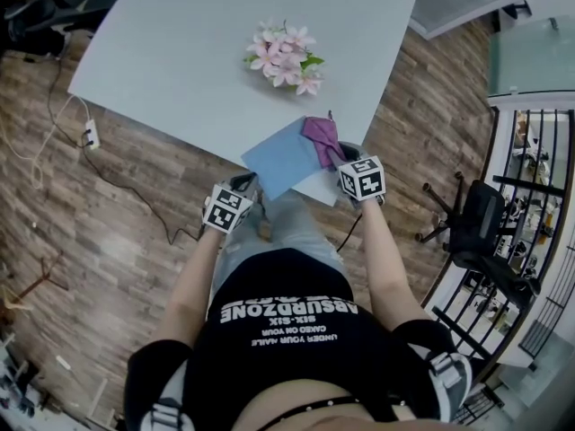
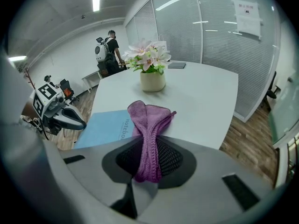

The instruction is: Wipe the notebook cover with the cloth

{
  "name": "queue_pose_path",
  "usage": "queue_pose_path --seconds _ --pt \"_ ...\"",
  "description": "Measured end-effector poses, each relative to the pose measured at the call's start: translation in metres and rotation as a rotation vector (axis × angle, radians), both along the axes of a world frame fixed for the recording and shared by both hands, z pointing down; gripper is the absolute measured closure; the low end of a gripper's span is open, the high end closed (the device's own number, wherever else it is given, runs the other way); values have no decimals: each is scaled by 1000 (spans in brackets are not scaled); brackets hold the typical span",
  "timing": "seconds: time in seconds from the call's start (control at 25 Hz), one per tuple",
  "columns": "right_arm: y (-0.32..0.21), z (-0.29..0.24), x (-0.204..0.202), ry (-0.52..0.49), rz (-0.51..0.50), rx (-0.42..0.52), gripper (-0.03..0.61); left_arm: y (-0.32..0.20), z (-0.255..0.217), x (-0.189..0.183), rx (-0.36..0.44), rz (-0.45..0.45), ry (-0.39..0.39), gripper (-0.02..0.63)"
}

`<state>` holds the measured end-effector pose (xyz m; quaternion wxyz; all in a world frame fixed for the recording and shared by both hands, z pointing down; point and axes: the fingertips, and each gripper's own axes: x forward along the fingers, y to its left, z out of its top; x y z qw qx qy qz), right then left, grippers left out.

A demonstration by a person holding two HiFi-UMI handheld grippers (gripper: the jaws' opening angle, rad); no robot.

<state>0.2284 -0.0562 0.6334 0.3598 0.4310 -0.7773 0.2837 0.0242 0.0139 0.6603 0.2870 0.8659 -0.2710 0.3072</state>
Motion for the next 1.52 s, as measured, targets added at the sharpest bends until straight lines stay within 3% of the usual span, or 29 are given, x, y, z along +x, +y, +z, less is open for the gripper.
queue_pose_path --seconds 0.32,1.52 --pt "15 2 12 4 59 9 499 -1 1 0 2 5 10 597" --pt "64 2 -69 -177 103 0 499 0 3 0 8 10 15 597"
